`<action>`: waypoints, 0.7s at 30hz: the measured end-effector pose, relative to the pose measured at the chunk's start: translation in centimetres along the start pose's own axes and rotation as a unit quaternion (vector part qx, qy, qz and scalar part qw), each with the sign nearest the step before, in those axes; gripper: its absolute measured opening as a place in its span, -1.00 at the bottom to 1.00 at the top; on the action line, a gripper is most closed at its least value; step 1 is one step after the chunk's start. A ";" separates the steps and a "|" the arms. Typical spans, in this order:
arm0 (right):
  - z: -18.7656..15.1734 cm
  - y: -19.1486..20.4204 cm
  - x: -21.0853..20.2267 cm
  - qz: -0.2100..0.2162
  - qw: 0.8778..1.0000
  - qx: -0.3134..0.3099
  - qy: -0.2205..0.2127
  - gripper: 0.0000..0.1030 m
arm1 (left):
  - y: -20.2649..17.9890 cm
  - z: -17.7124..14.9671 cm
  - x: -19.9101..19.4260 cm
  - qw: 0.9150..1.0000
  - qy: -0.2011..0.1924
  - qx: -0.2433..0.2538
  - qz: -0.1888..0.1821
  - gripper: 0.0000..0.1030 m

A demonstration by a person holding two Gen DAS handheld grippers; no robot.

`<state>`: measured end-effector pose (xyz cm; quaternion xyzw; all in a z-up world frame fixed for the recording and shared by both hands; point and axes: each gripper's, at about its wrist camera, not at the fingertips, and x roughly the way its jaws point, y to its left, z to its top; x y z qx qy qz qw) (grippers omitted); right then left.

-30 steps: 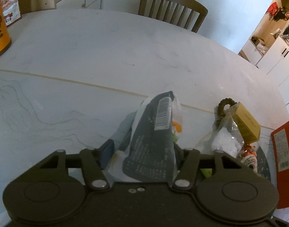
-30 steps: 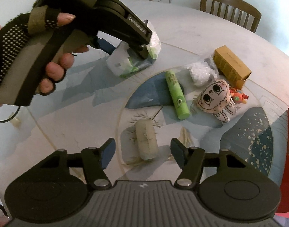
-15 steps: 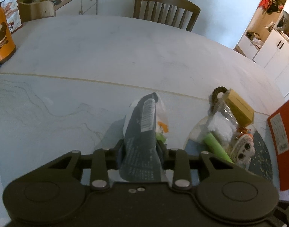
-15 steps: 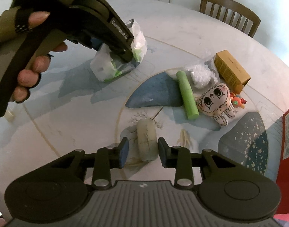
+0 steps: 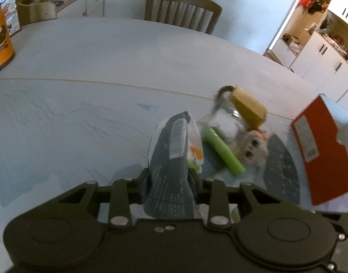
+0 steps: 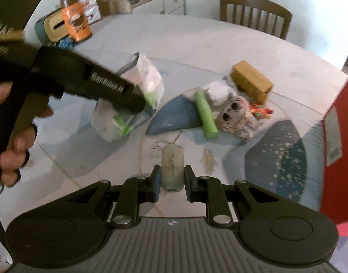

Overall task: Organize objects
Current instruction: 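Carry the grey bag and beige roll over the box and lower them inside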

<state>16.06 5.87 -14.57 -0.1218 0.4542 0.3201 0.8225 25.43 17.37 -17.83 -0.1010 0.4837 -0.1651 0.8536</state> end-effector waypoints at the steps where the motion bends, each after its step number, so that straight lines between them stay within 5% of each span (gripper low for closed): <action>1: -0.1 -0.3 -0.7 -0.001 1.000 0.007 -0.005 -0.60 | -0.4 -0.1 -0.3 1.000 0.000 0.001 -0.004 -0.37; 21: -1.9 -9.6 -14.9 -0.024 0.984 0.133 -0.120 -0.60 | -13.2 -0.8 -7.9 0.993 -0.020 0.088 -0.076 -0.37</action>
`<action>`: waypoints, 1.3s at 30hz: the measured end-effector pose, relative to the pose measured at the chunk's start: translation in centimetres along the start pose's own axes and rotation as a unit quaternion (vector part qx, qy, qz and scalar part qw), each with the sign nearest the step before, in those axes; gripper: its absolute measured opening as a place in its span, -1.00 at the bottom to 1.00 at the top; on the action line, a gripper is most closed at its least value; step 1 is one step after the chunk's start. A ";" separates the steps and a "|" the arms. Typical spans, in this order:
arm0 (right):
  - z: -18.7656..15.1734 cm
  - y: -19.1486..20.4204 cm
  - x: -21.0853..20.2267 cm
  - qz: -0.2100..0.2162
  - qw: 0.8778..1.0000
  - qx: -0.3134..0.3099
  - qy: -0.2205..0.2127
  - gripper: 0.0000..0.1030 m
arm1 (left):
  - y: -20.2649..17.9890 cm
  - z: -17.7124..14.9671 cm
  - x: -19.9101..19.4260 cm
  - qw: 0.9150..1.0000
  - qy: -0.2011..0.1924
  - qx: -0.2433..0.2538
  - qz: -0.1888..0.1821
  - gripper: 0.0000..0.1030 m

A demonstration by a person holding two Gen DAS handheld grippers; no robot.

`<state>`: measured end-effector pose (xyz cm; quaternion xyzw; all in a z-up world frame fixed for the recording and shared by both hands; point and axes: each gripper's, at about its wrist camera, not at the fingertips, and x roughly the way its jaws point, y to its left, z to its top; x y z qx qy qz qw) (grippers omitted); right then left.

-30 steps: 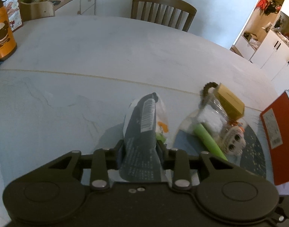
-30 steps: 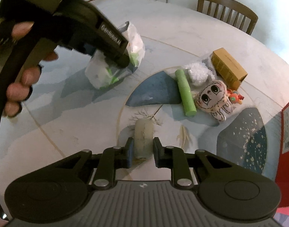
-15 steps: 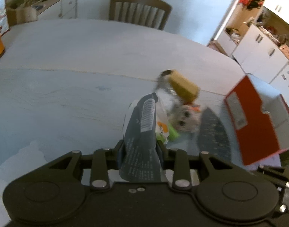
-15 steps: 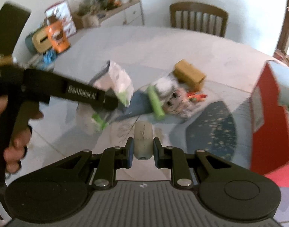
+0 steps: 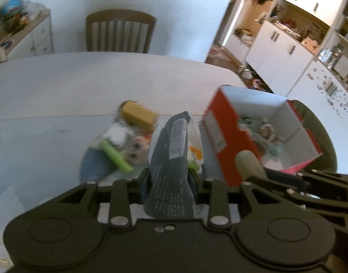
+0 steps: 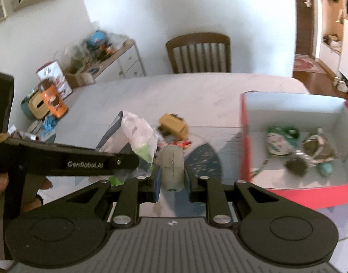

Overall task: Organize objects
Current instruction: 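Carry the grey bag and beige roll over the box and lower them inside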

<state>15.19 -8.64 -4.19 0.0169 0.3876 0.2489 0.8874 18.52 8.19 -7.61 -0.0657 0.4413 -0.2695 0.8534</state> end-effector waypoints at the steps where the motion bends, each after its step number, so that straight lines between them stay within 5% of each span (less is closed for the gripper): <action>1: 0.0 -0.6 -0.5 -0.002 1.000 0.004 -0.004 -0.60 | -0.7 0.1 -0.2 1.000 0.001 0.004 -0.004 -0.37; 22: 0.0 -14.2 -7.0 -0.049 0.996 0.054 -0.051 -0.60 | -14.4 1.7 2.6 0.997 0.000 0.060 -0.040 -0.37; 39: 1.7 -24.3 -4.4 -0.106 0.991 0.072 -0.023 -0.60 | -20.0 4.5 9.9 0.995 0.035 0.089 -0.009 -0.36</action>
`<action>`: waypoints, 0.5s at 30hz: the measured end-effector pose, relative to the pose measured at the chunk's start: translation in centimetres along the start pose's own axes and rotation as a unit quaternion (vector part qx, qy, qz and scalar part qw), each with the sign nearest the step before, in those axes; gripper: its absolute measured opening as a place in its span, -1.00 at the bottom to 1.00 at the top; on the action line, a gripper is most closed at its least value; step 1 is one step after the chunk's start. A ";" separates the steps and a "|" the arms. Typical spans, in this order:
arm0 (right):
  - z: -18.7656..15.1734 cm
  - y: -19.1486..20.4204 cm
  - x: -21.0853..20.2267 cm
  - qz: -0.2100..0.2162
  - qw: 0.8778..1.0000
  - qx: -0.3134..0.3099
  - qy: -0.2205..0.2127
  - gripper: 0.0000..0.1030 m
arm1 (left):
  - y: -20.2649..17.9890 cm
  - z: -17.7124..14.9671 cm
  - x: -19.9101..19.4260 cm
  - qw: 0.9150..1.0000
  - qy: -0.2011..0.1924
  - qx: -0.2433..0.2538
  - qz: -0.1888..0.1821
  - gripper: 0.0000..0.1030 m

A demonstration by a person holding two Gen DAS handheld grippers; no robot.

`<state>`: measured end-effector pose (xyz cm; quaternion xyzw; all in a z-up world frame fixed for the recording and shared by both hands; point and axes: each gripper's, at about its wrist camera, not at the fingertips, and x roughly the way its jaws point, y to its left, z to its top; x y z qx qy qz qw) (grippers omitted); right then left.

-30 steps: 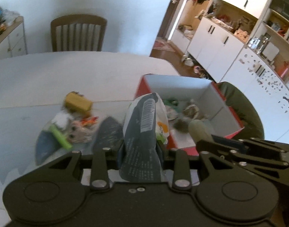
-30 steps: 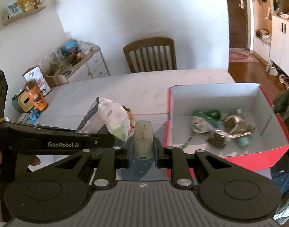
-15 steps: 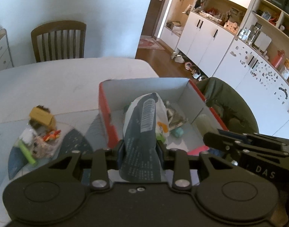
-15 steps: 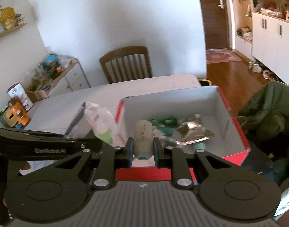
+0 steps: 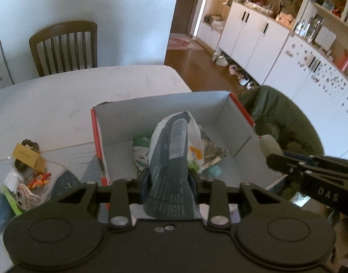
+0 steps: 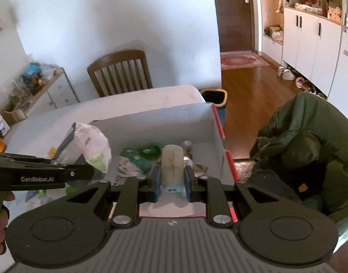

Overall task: Organize objects
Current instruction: 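Carry the grey bag and beige roll over the box and lower them inside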

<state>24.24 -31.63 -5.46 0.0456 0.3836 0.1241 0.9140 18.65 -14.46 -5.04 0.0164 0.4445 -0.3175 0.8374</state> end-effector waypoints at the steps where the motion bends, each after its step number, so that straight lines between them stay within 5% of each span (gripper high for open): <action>1: 0.2 -0.3 0.5 0.001 1.000 0.001 0.005 -0.60 | -0.1 0.2 0.5 1.000 0.005 0.002 0.003 -0.36; 15: 1.0 0.0 8.0 -0.007 0.995 -0.043 0.085 -0.60 | -0.1 0.8 7.0 0.993 0.093 0.030 0.068 -0.35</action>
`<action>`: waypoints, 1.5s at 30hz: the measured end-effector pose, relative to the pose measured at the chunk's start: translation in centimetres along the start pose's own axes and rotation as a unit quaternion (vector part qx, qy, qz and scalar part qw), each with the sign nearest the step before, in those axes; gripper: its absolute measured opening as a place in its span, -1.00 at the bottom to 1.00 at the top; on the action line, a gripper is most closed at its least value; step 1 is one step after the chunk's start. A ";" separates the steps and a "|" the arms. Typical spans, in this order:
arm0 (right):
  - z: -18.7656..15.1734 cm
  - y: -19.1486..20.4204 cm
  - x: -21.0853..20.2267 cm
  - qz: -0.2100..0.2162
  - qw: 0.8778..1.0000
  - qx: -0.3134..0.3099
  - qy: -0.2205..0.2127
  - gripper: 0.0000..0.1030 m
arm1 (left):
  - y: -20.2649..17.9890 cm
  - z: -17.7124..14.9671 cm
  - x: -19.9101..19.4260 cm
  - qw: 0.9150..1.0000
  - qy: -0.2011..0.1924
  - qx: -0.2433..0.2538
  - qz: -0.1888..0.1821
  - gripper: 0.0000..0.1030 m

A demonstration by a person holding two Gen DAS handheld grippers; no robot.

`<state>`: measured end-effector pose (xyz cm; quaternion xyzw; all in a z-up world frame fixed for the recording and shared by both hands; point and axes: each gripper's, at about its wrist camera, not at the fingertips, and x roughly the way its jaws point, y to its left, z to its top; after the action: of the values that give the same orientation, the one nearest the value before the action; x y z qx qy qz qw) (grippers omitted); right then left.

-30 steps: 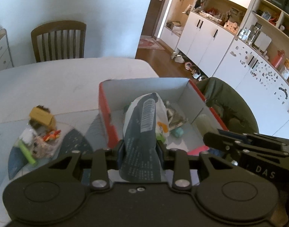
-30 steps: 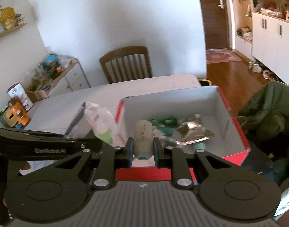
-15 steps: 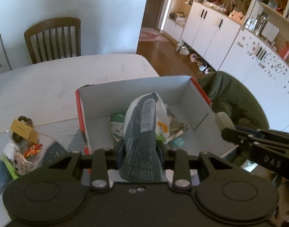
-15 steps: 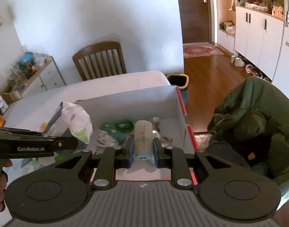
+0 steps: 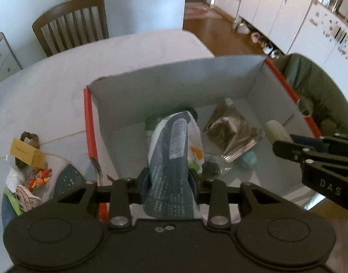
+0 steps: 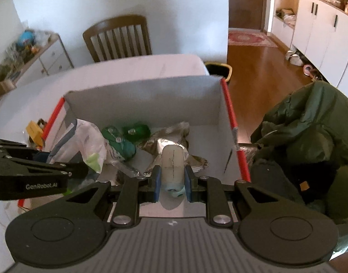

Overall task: Organize objects
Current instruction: 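Open both tools to release the grey bag and beige roll in the box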

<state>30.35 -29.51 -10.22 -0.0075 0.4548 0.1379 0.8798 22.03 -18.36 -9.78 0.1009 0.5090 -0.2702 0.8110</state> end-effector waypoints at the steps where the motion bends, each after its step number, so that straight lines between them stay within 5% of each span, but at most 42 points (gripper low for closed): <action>1: 0.0 0.2 0.5 0.001 1.000 -0.006 0.005 -0.60 | -0.1 0.0 0.3 1.000 0.005 0.001 0.003 -0.35; 14: -0.4 1.1 4.7 0.008 0.997 -0.046 0.059 -0.60 | -1.1 0.3 2.6 0.998 0.048 0.035 0.020 -0.35; 27: -0.7 0.6 5.8 0.007 0.996 -0.058 0.070 -0.60 | -1.9 0.5 4.8 0.994 0.092 0.059 0.021 -0.29; 45: -0.7 -0.3 1.8 0.034 0.998 -0.046 0.036 -0.59 | -2.7 0.0 2.5 0.997 0.050 0.060 0.018 0.13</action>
<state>30.86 -29.44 -12.04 -0.0378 0.4795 0.1883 0.8563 21.38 -21.42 -11.65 0.1722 0.5301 -0.2798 0.7817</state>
